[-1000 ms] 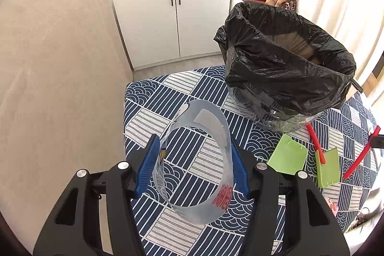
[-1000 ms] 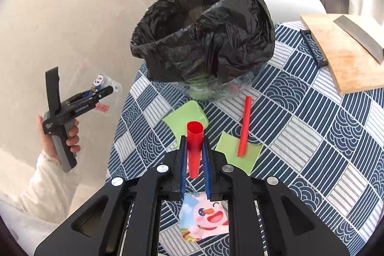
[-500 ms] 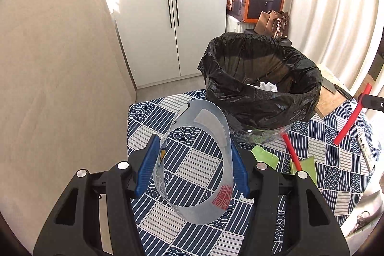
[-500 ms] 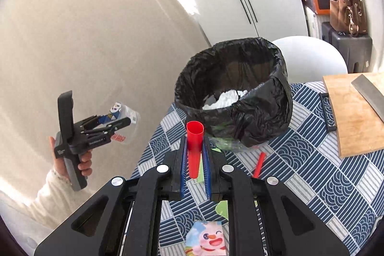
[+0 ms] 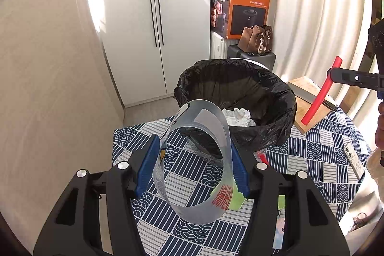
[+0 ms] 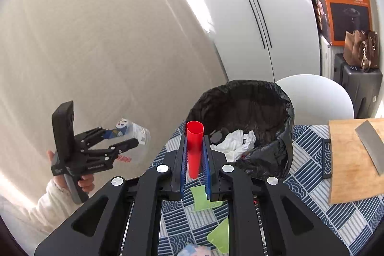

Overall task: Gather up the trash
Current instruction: 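Open both grippers over the black bin to drop cup and straw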

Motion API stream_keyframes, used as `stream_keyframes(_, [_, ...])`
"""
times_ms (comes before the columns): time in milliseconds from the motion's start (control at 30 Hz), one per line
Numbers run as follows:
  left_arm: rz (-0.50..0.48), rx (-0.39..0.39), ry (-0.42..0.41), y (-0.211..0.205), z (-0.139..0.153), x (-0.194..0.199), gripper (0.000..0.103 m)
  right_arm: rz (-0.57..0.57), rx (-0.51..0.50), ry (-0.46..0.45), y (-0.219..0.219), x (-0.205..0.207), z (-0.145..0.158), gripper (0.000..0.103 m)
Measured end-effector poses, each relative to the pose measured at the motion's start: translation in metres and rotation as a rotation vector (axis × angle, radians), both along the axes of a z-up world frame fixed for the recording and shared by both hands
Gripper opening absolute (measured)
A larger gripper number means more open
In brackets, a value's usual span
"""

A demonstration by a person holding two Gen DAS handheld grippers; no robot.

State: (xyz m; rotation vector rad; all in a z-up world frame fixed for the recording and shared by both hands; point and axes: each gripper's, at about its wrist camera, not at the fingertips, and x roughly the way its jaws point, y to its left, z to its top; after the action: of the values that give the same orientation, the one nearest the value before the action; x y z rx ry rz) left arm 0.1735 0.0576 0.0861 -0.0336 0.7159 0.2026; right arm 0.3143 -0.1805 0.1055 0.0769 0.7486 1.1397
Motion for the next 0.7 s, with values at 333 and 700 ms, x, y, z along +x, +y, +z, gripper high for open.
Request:
stream_keyframes(333, [-0.119, -0.02, 0.0, -0.008, 0.002, 0.054, 0.057, -0.046, 0.011, -0.034, 0.006, 0.037, 0.014, 0.011])
stream_keyframes(700, [-0.193, -0.071, -0.053, -0.012, -0.008, 0.112, 0.091, -0.133, -0.028, -0.03, 0.012, 0.077, -0.004, 0.039])
